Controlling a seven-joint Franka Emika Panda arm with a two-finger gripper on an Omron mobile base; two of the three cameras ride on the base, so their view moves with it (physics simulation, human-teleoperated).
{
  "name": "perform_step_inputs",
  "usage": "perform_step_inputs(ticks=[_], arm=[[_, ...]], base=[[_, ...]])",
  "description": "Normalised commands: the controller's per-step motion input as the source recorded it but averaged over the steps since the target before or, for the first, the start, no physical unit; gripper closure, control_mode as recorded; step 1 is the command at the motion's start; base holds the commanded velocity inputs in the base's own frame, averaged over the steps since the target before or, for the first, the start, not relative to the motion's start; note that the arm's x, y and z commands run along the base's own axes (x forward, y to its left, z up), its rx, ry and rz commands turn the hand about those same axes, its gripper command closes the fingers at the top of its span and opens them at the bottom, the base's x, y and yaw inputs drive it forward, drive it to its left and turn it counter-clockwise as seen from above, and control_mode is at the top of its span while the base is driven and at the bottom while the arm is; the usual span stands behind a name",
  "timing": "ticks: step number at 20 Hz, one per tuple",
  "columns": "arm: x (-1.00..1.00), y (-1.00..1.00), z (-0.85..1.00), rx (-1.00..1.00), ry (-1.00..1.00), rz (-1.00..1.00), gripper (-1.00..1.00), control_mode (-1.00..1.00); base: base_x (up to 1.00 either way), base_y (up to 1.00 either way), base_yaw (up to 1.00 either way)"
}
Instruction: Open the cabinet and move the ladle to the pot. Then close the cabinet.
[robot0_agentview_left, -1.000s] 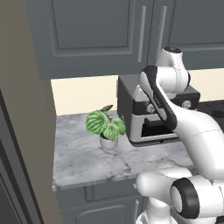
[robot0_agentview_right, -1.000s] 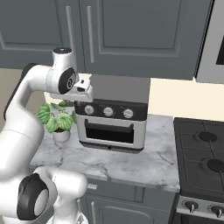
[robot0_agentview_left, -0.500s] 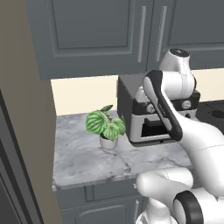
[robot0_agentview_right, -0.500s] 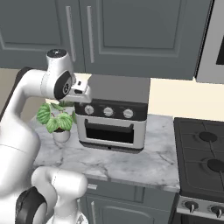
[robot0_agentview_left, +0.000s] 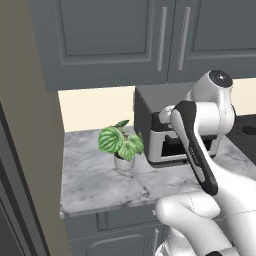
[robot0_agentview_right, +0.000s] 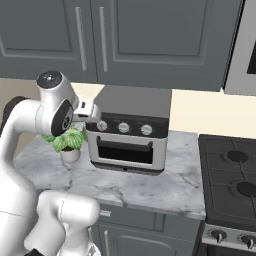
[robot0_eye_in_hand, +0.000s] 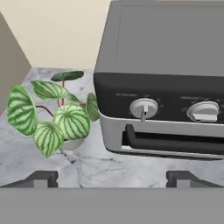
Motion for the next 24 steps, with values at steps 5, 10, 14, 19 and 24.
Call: perform_step_inputs(ticks=[5,10,14,19,24], arm=[[-0.06,0.0,0.33,0.0,-0.14,0.0,-1.0,-1.0],[0.0,0.01,0.46,0.0,-0.08,0.0,-1.0,-1.0],[0.0,0.04,0.49,0.0,0.0,0.0,-1.0,-1.0],[0.0,0.07,0.48,0.0,0.0,0.0,-1.0,-1.0],[0.0,0.02,0.48,0.0,0.0,0.0,-1.0,-1.0]], base=[[0.0,0.0,0.0],[0.0,0.0,0.0],[0.0,0.0,0.0],[0.0,0.0,0.0],[0.0,0.0,0.0]])
